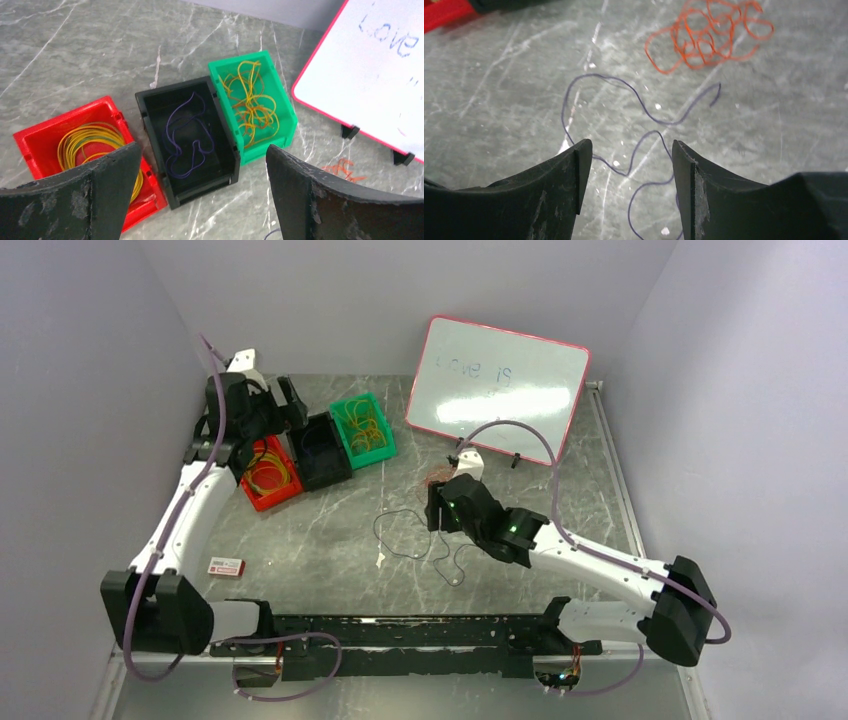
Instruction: Untangle the cables
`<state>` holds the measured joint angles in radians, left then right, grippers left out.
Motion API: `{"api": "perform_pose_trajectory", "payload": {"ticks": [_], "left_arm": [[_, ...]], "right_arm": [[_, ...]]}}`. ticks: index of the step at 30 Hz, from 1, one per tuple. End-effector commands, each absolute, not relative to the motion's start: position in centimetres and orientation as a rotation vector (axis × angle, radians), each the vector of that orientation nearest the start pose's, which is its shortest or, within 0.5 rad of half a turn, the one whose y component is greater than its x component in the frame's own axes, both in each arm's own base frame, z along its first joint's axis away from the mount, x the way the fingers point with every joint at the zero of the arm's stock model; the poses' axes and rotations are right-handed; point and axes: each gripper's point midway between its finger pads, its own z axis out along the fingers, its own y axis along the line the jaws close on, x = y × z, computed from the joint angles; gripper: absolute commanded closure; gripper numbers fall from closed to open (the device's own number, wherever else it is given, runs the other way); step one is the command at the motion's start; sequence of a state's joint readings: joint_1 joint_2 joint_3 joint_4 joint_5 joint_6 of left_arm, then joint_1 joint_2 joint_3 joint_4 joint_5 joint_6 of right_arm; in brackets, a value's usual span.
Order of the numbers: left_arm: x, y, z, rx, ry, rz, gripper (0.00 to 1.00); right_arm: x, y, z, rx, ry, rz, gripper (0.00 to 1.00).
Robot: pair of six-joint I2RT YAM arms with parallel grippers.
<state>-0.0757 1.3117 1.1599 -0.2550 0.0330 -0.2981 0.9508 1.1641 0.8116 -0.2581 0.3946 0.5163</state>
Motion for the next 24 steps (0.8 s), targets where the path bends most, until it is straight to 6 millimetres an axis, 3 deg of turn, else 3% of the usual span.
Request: {"api": "perform_pose_trajectory", "payload": {"ticks": [1, 10, 20, 24], "left_arm": [[38.4, -4.9, 24.8, -0.142, 2.004, -0.259, 0.0], [35.3, -6.7, 21.8, -0.128, 2.056, -0.38, 0.02], [34.9, -7.5, 20.6, -0.121, 2.08, -0.434, 0.05], [34.9, -7.7, 20.5, -0.115, 2.081, -0.45, 0.06]], "right_arm": [[22.5, 22.7, 12.6, -0.113, 2.279, 0.349, 0.37], [23.8, 25.3, 8.4, -0.04, 2.384, 0.449, 0.33], [26.3, 24.6, 5.3, 0.179, 2.332, 0.347, 0.33], [27.2, 23.9, 4.2, 0.191, 2.334, 0.235, 0.39]]}}
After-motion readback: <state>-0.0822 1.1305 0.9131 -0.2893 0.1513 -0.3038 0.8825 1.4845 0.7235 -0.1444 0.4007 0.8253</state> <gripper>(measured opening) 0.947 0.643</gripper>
